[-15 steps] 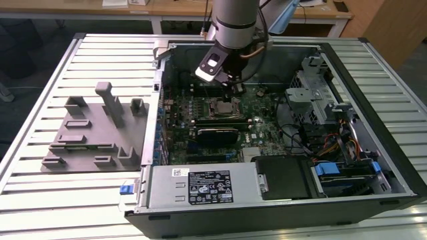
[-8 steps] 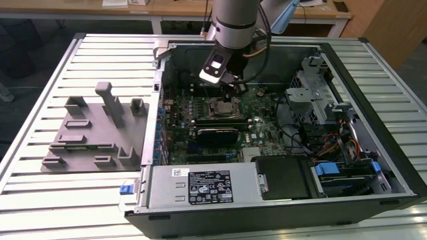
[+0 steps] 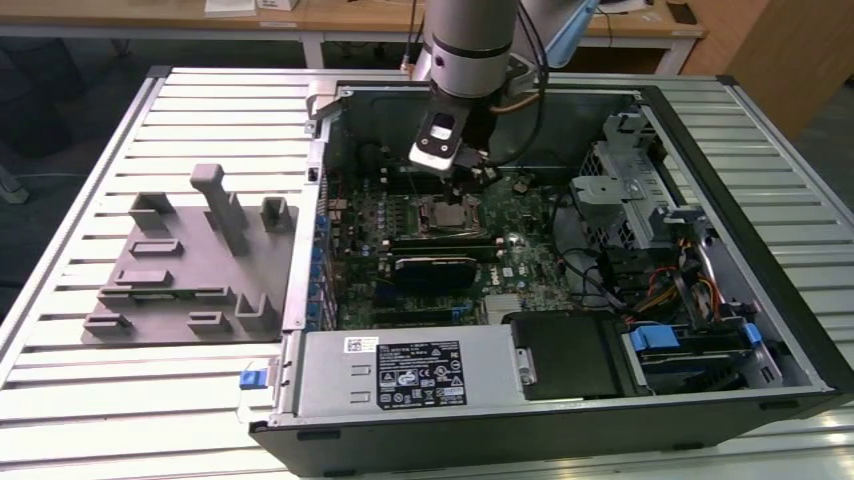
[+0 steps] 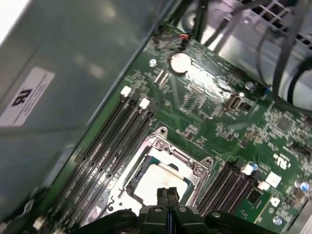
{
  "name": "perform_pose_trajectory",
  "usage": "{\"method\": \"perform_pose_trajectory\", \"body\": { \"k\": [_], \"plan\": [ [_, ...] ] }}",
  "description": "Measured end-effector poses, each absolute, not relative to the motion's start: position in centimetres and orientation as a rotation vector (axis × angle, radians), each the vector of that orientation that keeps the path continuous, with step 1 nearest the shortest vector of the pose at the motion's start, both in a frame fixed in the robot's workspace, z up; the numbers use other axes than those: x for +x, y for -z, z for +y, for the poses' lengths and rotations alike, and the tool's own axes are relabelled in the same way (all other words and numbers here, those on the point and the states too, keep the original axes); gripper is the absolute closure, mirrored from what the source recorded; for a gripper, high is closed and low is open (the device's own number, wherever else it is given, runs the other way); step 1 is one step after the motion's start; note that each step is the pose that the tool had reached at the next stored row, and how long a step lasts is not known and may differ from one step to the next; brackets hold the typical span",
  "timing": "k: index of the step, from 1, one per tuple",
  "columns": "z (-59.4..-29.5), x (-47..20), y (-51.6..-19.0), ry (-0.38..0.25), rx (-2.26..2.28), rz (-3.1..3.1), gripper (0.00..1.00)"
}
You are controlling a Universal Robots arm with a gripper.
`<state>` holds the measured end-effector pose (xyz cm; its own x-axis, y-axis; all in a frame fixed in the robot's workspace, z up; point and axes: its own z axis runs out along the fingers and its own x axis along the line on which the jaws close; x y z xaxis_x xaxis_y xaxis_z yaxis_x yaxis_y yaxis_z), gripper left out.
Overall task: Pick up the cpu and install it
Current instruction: 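Close the cpu cover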
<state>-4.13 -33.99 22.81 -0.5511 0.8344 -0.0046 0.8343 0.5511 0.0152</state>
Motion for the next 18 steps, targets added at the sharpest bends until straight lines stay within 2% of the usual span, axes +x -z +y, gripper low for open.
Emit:
{"method": "perform_pose_trajectory", "body": {
  "k": [18],
  "plan": [
    [-33.99,-4.14,-22.81,-0.019,1.078,2.941,0.89]
  ]
}}
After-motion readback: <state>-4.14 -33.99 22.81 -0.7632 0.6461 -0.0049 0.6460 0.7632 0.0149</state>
